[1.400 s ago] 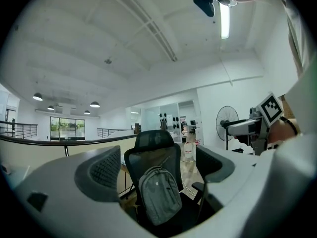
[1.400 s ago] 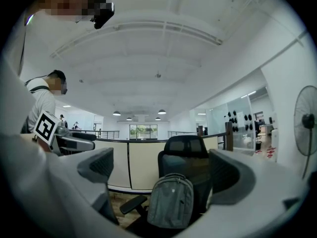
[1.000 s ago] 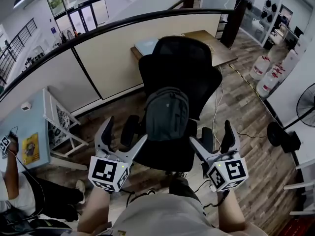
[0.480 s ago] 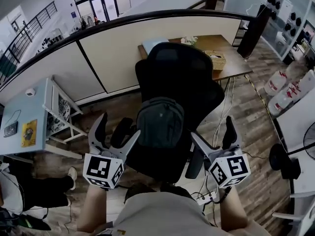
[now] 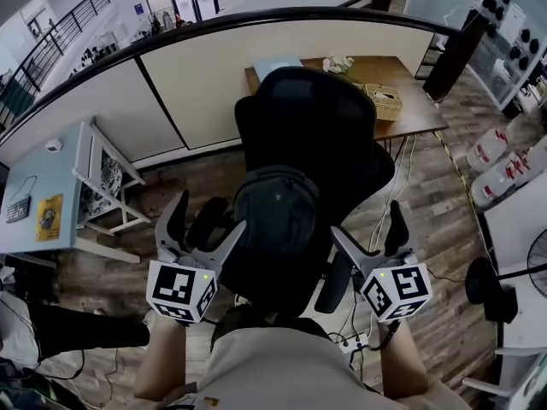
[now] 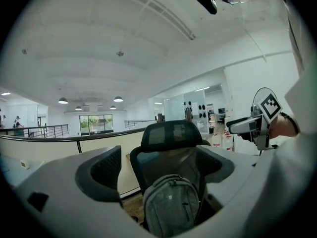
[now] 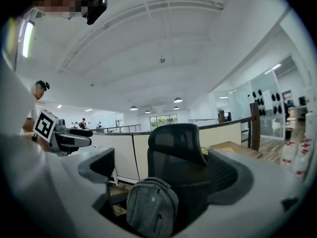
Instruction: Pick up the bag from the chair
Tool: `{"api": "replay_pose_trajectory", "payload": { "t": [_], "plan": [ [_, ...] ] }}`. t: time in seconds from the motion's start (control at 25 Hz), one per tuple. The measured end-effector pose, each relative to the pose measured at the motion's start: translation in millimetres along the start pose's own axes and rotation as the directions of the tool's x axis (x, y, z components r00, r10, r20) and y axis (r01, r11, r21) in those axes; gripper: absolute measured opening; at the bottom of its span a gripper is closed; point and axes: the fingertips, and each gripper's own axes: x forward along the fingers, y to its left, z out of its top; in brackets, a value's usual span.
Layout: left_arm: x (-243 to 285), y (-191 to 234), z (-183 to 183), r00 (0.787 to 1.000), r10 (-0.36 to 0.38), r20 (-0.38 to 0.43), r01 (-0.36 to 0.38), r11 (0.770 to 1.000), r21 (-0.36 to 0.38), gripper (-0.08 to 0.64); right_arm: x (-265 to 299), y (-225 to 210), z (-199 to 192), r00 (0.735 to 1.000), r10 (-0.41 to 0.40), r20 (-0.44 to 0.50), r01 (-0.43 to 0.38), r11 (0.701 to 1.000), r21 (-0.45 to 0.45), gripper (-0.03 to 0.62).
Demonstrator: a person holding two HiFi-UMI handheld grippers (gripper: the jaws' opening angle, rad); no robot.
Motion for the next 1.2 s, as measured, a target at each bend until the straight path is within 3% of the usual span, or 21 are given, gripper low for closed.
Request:
{"api": "replay_pose_trajectory", "payload": {
  "t": [0.6,1.0,1.2],
  "plan": [
    [9.1,52.5,-20.2,0.998,-0.048,-0.052,0.049,0.999,0.003,0.453,45.6,41.3,-4.2,0.999,-0.027,-0.020,0.027,0.999,0.032,0.583],
    [46.9,59.2,-38.2,0.990,-0.113,-0.081,0.113,0.994,-0.009,0.453,82.5,28.5,-18.7,0.996,-0.072,-0.047,0.075,0.996,0.044,0.577],
    [78.3,66.1,-64.0,0.983,-0.137,-0.125,0.135,0.991,-0.024,0.453,109.8,18.4,-39.6,0.991,-0.097,-0.087,0.101,0.994,0.038,0.577]
  ]
}}
